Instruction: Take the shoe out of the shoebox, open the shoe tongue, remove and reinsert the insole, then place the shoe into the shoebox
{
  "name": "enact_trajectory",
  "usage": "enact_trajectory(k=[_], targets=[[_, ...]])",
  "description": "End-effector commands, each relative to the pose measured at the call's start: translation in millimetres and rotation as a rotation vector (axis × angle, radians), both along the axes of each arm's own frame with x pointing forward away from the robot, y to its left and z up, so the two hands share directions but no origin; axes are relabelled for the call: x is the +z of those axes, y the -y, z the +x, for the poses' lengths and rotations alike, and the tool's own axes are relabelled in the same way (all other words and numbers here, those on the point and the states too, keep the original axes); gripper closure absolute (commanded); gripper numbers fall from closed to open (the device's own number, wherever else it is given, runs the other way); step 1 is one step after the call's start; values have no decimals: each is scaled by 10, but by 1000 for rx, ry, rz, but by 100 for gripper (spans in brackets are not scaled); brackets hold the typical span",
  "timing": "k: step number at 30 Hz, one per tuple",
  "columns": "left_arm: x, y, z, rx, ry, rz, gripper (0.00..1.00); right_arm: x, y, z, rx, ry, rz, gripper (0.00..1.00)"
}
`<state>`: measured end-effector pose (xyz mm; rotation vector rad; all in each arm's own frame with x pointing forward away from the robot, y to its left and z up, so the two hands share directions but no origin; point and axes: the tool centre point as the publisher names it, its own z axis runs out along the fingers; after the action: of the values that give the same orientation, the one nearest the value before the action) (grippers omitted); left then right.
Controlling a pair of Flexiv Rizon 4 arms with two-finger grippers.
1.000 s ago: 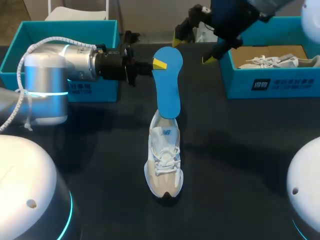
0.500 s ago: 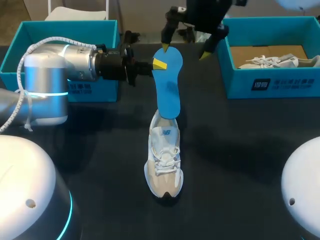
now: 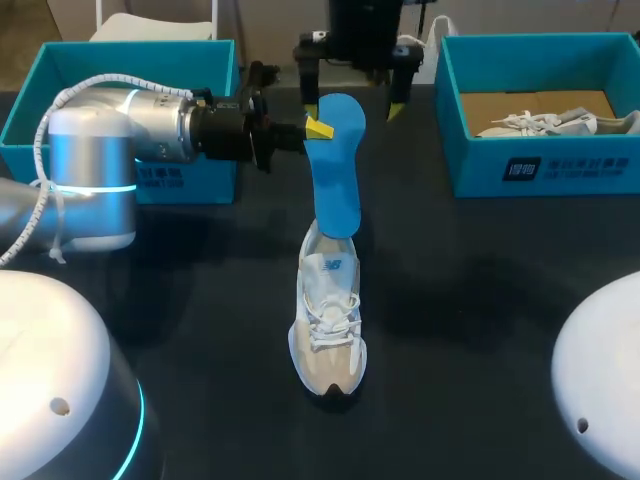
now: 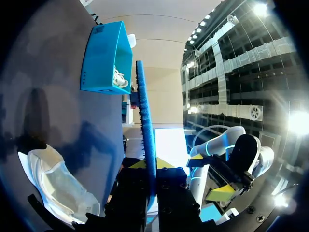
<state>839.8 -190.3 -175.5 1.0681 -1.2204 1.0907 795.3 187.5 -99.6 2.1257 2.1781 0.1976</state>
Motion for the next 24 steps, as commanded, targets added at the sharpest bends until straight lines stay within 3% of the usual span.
enact_trajectory(k=[1, 18, 24], targets=[[6, 3, -2, 0, 0, 3, 100, 11, -52, 28, -21, -2, -130, 0], [6, 3, -2, 0, 0, 3, 100, 11, -52, 28, -21, -2, -130, 0], [6, 3, -2, 0, 0, 3, 100, 1, -13, 30, -23, -2, -50, 0]])
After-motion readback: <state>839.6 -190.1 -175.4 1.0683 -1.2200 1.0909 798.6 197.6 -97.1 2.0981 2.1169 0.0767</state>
